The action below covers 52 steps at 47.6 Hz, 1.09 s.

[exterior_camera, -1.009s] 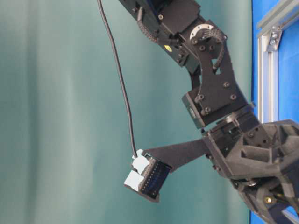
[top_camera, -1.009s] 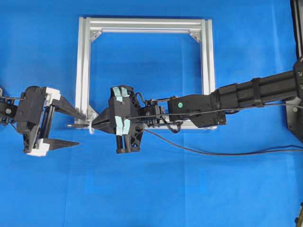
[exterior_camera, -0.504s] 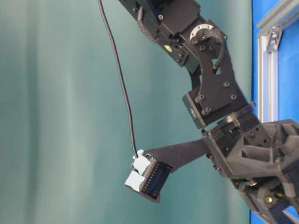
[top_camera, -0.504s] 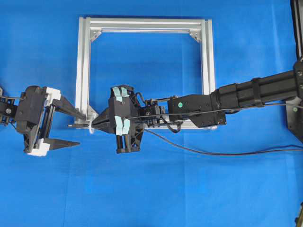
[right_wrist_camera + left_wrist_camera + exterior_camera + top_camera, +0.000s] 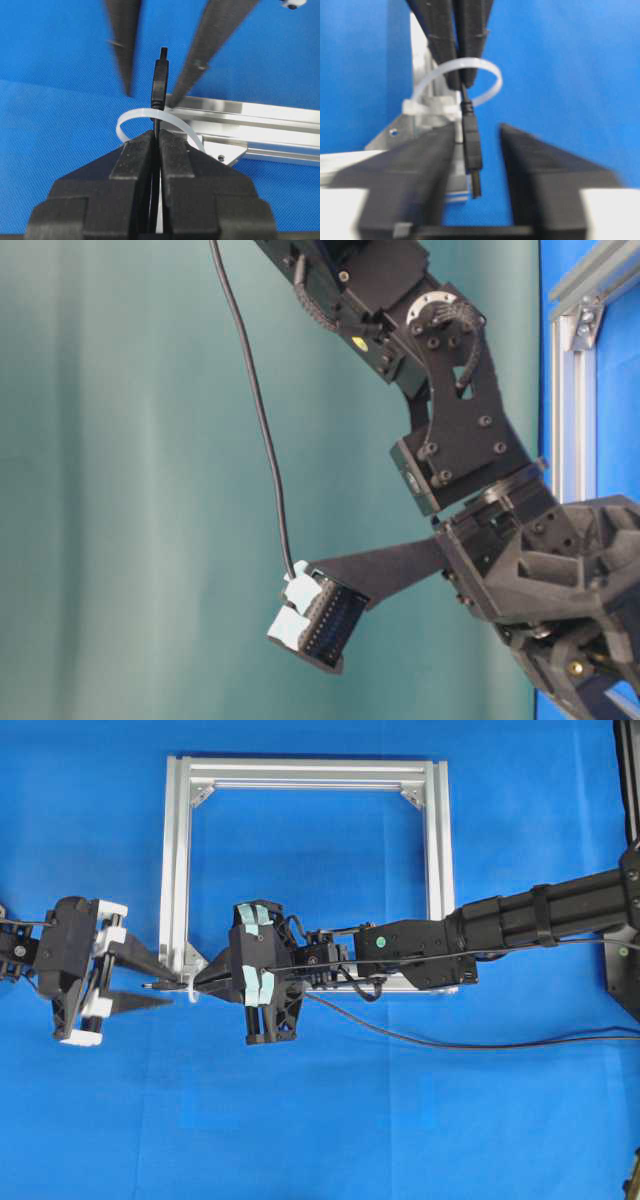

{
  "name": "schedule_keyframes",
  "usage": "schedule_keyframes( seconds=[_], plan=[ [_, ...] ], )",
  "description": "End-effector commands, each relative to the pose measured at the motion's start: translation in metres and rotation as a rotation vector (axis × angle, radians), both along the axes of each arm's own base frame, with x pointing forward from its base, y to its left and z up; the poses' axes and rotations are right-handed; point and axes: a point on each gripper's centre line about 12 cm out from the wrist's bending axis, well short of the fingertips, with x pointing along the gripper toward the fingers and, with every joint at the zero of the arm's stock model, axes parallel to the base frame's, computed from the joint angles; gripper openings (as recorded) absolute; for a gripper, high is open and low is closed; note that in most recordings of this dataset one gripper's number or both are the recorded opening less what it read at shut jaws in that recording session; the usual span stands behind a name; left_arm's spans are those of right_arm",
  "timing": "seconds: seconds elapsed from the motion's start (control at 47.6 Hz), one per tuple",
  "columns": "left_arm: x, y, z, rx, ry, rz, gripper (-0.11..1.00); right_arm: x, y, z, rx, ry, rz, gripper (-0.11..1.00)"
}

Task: Insert the wire through the string loop located on the left side.
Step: 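Close the left gripper on the USB plug beyond the loop, then open the right gripper and pull the cable leftward with the left gripper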

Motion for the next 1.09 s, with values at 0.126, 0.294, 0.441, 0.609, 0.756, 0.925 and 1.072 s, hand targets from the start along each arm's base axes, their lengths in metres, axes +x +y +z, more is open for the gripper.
schedule_keyframes(
  seconds=[0.126, 0.294, 0.441, 0.609, 0.756, 0.925, 1.072],
  plan=[
    [0.0031, 0.0042, 0.0027, -0.002, -0.003, 0.019, 0.08, 0.0033, 0.001, 0.0153, 0.004, -0.037, 0.001, 0.0],
    [0.0034, 0.0049, 0.0026, -0.002, 0.0, 0.022, 0.08, 0.0028, 0.0026, 0.0148, 0.004, -0.035, 0.004, 0.0],
    [0.003, 0.0049, 0.0026, -0.001, 0.0, 0.021, 0.08, 0.0029, 0.0042, 0.0148, 0.002, -0.032, 0.008, 0.0],
    [0.0024, 0.005, 0.0024, 0.0, 0.002, 0.021, 0.08, 0.0028, 0.0033, 0.0145, 0.003, -0.029, 0.005, 0.01],
    [0.0023, 0.005, 0.0023, 0.0, 0.003, 0.021, 0.08, 0.0026, 0.004, 0.0142, 0.011, -0.025, 0.002, 0.07],
    [0.0024, 0.005, 0.0022, 0.0, 0.008, 0.021, 0.08, 0.0016, 0.0044, 0.0126, 0.016, -0.005, -0.002, 0.49],
    [0.0018, 0.0049, 0.003, 0.0, 0.017, 0.02, 0.08, -0.0003, 0.0057, 0.0116, 0.014, 0.015, 0.0, 0.9]
  ],
)
